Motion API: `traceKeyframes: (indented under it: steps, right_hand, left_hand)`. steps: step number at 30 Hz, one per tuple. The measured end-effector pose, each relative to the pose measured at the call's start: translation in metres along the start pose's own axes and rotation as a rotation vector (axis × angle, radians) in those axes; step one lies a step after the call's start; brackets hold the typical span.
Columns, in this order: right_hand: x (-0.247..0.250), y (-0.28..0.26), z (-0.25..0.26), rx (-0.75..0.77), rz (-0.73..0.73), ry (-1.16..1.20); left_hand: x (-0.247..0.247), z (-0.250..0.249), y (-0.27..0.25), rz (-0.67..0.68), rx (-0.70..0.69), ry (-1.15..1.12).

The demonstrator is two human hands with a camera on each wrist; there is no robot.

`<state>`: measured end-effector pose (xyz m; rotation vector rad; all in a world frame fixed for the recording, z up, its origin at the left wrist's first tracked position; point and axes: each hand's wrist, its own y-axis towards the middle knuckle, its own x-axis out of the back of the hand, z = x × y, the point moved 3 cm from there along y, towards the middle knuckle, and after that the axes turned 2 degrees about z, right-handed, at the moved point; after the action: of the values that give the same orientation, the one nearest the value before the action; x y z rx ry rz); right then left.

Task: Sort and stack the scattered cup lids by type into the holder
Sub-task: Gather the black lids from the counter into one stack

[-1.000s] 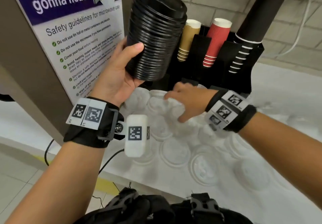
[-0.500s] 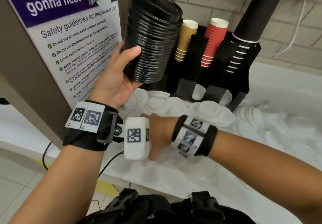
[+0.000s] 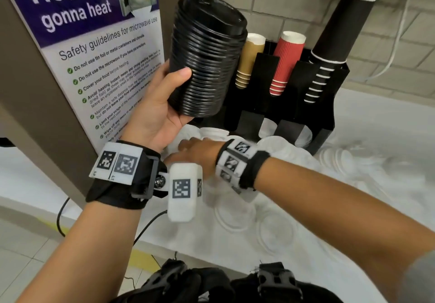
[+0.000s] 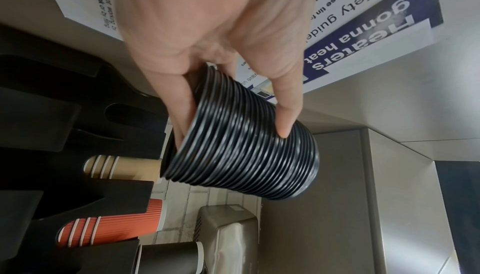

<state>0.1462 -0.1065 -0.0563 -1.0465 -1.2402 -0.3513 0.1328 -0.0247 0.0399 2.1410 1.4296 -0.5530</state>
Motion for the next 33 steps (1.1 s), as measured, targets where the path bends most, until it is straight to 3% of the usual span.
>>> traceKeyframes:
  steps: [2, 5, 9, 11, 15, 17, 18, 20, 22, 24, 28, 33]
  right_hand:
    - [-0.011, 0.019, 0.001, -0.060, 0.073, -0.003]
    - [-0.019, 0.032, 0.008, 0.003, 0.106, -0.004]
    - [-0.007, 0.015, -0.003, -0.012, -0.099, 0.255]
    - [0.008, -0.008, -0.019, 0.025, -0.181, 0.211]
    - [0.031, -0.062, -0.087, -0.328, -0.133, -0.007]
    - [0.035, -0.087, -0.109, -0.441, -0.198, -0.020]
    - [0.037, -0.097, -0.114, -0.426, -0.301, 0.128]
    - [0.039, -0.111, -0.112, -0.270, -0.520, 0.709]
    - [0.037, -0.116, -0.096, -0.019, -0.628, 1.312]
    - [0.032, -0.116, -0.078, 0.153, -0.722, 1.646]
    - [0.021, -0.111, -0.056, 0.273, -0.853, 1.942]
    - [0.011, -0.112, -0.052, 0.272, -0.875, 2.071]
  left_hand:
    - [0.001, 0.000, 0.000, -0.004, 0.003, 0.008]
    - [0.003, 0.000, 0.000, 0.000, 0.001, 0.004]
    - [0.003, 0.001, 0.001, -0.011, -0.007, -0.020]
    - [0.002, 0.002, 0.001, -0.034, -0.012, -0.054]
    - [-0.003, 0.008, 0.002, -0.017, -0.025, -0.108]
    - [-0.006, 0.014, 0.002, 0.015, -0.024, -0.110]
    - [-0.008, 0.017, 0.002, 0.023, -0.019, -0.114]
    - [-0.010, 0.025, 0.002, 0.018, -0.003, -0.127]
    - [-0.013, 0.034, 0.003, 0.018, 0.003, -0.116]
    - [-0.014, 0.042, 0.004, 0.028, 0.002, -0.070]
    - [-0.005, 0.054, 0.004, -0.028, 0.027, 0.169]
    - [0.011, 0.053, 0.000, -0.161, -0.072, 0.611]
